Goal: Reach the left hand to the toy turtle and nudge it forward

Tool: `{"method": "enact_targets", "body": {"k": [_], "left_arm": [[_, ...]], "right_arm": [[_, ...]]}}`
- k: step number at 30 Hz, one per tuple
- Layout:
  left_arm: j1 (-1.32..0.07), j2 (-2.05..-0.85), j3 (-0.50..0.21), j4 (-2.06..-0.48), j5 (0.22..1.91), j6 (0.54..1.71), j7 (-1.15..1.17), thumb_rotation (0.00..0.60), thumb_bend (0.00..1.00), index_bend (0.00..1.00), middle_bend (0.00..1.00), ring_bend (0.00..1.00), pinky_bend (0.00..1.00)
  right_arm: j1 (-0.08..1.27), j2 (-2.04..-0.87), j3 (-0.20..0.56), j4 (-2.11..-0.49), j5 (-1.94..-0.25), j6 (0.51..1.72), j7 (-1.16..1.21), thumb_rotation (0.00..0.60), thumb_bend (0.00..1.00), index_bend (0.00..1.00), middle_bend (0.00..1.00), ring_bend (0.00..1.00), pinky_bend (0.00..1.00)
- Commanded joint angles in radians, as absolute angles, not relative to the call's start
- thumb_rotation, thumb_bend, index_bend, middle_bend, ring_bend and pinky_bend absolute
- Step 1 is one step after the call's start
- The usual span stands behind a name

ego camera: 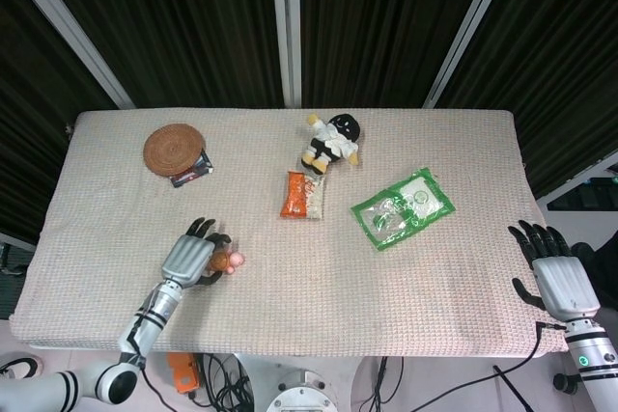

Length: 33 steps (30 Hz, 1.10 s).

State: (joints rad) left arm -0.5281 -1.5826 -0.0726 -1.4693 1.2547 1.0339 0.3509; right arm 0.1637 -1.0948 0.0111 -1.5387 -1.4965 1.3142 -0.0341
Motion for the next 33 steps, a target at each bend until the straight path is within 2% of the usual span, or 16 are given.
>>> {"method": "enact_targets", "body": {"k": [1,5,8,11,16,18,19,21,23,25,28,33], "left_arm": [[-0.528,-1.594,-0.075,-1.457,1.259,1.046,0.352,0.6,0.24,0.39,0.44,0.1,0.07],[-0.522,-1.63,-0.083,-1.417,1.279,1.091,0.347,0.6,0.32,0.66,0.67,0.27,0.11],[-0.518,-1.657,-0.078,-1.373,1.306,1.116,0.336,0.6,0.37,0.8,0.81,0.38,0.12],[-0.523,-1.67,-0.074,-1.347,1.314,1.109,0.328,0.6,0.37,0.83,0.85,0.43,0.13],[-0.52,-1.681,-0.074,-1.33,1.316,1.108,0.306,0.6,0.37,0.85,0.87,0.45,0.14],[-0.517,-1.674,-0.078,-1.344,1.306,1.103,0.296,0.6,0.36,0.83,0.86,0.44,0.14],[-0.518,-1.664,-0.076,-1.355,1.299,1.091,0.299,0.6,0.34,0.78,0.81,0.42,0.14],[-0.525,-1.631,-0.072,-1.391,1.288,1.06,0.302,0.6,0.24,0.57,0.62,0.33,0.11],[-0.528,-1.608,-0.07,-1.42,1.287,1.049,0.304,0.6,0.19,0.4,0.47,0.24,0.09],[-0.53,-1.588,-0.067,-1.448,1.291,1.046,0.308,0.6,0.16,0.3,0.37,0.16,0.08],[-0.532,-1.561,-0.066,-1.488,1.285,1.043,0.332,0.6,0.14,0.26,0.3,0.09,0.08],[-0.533,-1.552,-0.067,-1.517,1.263,1.044,0.366,0.6,0.14,0.28,0.32,0.09,0.08]], "right_arm": [[0.164,-1.095,0.011,-1.538,-1.495,1.313,-0.034,0.6,0.28,0.0,0.0,0.0,0.0],[0.165,-1.096,0.011,-1.536,-1.493,1.31,-0.031,0.6,0.28,0.0,0.0,0.0,0.0],[0.164,-1.095,0.012,-1.534,-1.494,1.313,-0.028,0.6,0.28,0.0,0.0,0.0,0.0],[0.164,-1.096,0.011,-1.533,-1.494,1.313,-0.027,0.6,0.28,0.0,0.0,0.0,0.0],[0.163,-1.094,0.012,-1.534,-1.495,1.316,-0.026,0.6,0.28,0.0,0.0,0.0,0.0],[0.162,-1.093,0.013,-1.534,-1.495,1.317,-0.026,0.6,0.28,0.0,0.0,0.0,0.0],[0.162,-1.093,0.013,-1.534,-1.495,1.317,-0.026,0.6,0.28,0.0,0.0,0.0,0.0],[0.163,-1.094,0.012,-1.534,-1.495,1.315,-0.027,0.6,0.28,0.0,0.0,0.0,0.0],[0.163,-1.094,0.012,-1.535,-1.495,1.314,-0.027,0.6,0.28,0.0,0.0,0.0,0.0],[0.163,-1.094,0.012,-1.535,-1.494,1.313,-0.029,0.6,0.28,0.0,0.0,0.0,0.0],[0.163,-1.094,0.012,-1.536,-1.496,1.315,-0.031,0.6,0.28,0.0,0.0,0.0,0.0],[0.164,-1.095,0.01,-1.537,-1.495,1.311,-0.032,0.6,0.28,0.0,0.0,0.0,0.0]]}}
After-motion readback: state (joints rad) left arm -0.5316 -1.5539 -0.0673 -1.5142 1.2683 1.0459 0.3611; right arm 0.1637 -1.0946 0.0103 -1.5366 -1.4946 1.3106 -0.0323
